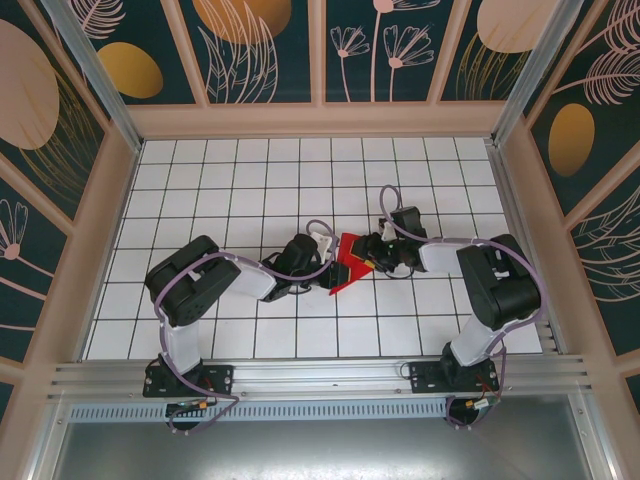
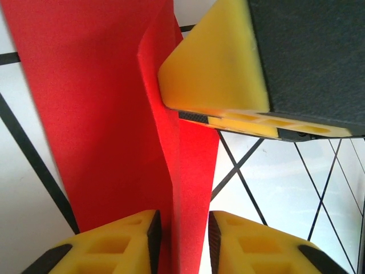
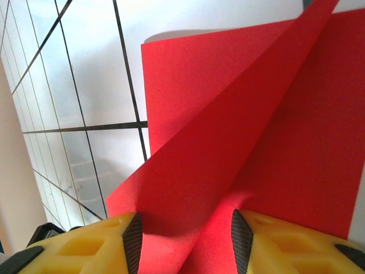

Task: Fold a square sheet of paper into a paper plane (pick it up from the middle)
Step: Fourth fold the wing at the center of the table.

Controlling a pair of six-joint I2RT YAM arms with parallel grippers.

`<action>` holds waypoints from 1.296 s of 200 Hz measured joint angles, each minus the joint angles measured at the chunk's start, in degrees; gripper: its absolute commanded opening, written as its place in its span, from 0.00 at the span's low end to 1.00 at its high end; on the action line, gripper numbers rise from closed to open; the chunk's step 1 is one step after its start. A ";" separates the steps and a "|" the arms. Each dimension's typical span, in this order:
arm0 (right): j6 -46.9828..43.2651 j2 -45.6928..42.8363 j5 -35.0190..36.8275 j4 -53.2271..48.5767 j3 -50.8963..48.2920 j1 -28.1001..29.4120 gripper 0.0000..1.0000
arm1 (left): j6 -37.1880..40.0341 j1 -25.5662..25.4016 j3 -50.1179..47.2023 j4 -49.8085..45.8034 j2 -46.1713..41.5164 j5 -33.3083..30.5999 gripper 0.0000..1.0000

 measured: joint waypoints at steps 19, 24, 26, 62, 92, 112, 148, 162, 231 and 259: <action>-0.63 0.02 0.57 -1.03 0.59 0.37 0.49 | -0.17 0.00 0.00 -1.84 -2.08 -0.57 0.42; -0.85 0.04 0.83 -1.46 0.81 0.48 0.50 | -0.17 0.00 0.00 -2.40 -2.91 -1.01 0.42; -0.94 0.04 0.94 -1.60 0.85 0.52 0.50 | -0.26 0.00 0.00 -2.62 -3.28 -1.20 0.42; -1.90 0.37 2.99 -4.35 2.54 1.51 0.53 | -0.66 0.02 -0.20 -5.60 -8.76 -4.96 0.42; -2.32 0.90 4.11 -6.10 3.93 2.25 0.56 | -2.10 0.04 -1.49 -5.60 -9.51 -5.44 0.32; -2.34 1.46 5.01 -7.45 5.22 2.78 0.58 | -3.19 0.04 -1.86 -5.33 -9.49 -4.07 0.27; -2.29 2.21 6.23 -9.44 7.02 3.41 0.62 | -3.96 0.04 -1.79 -3.17 -8.83 -1.38 0.23; -2.27 2.40 6.43 -9.94 7.50 3.54 0.63 | -4.04 0.04 -1.44 -3.15 -7.87 -0.76 0.22; -2.27 2.73 7.45 -10.80 8.26 4.09 0.64 | -4.04 0.04 1.55 -4.66 -3.82 -0.48 0.17; -2.27 2.73 7.45 -10.80 8.26 4.09 0.64 | -4.04 0.04 1.79 -5.60 -2.99 -1.64 0.16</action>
